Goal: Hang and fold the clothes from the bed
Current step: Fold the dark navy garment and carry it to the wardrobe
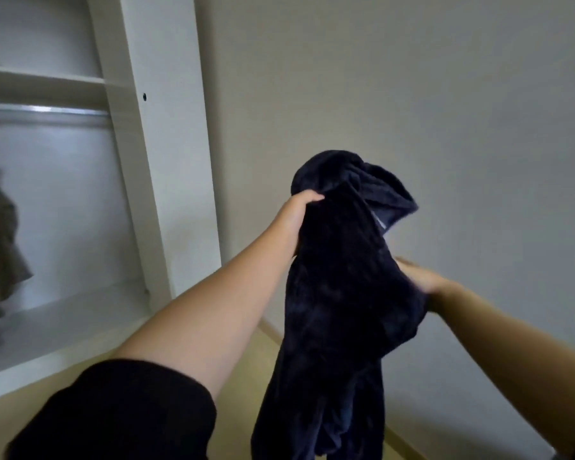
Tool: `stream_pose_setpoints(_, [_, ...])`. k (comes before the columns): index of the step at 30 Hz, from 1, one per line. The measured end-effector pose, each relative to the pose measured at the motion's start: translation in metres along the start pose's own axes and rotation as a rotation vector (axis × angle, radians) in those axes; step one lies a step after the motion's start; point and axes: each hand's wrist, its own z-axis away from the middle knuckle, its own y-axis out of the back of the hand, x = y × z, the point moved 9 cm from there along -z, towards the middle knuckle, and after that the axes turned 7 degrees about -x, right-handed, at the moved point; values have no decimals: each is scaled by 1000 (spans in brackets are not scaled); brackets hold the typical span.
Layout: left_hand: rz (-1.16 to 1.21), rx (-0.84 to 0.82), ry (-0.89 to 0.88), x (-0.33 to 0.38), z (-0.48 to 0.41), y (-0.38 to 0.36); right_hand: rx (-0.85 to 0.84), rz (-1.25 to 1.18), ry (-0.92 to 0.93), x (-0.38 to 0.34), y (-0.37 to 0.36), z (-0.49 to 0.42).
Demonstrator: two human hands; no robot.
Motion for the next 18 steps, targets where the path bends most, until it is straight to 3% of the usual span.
stream_pose_setpoints(2, [12, -16, -41, 7, -4, -11, -20, -114, -148, 50, -5, 11])
stream_pose_setpoints(3, [11, -11, -74, 9, -7, -13, -127, -168, -175, 65, -18, 16])
stream_pose_setpoints(5, [-9, 31, -121, 3, -10, -9, -292, -217, -167, 72, -42, 25])
stream_pose_setpoints(7, [-91, 63, -156, -6, -12, -2, -346, -183, -151, 61, -58, 30])
stream_pose_setpoints(9, [-137, 83, -89, -22, -18, 9, -234, -169, -123, 47, -50, 23])
stream_pose_setpoints(13, [-294, 177, 117, -50, -23, 38, 171, -316, -9, 4, 4, 2])
stream_pose_setpoints(14, [-451, 265, 53, -45, -21, 47, 233, -372, -1, -7, 15, -3])
stream_pose_setpoints(16, [-699, 443, -359, -16, 2, 47, 292, -443, -5, -22, 26, -14])
stream_pose_setpoints(18, [-703, 367, -786, -10, 45, 19, 308, -461, -6, -37, 28, -21])
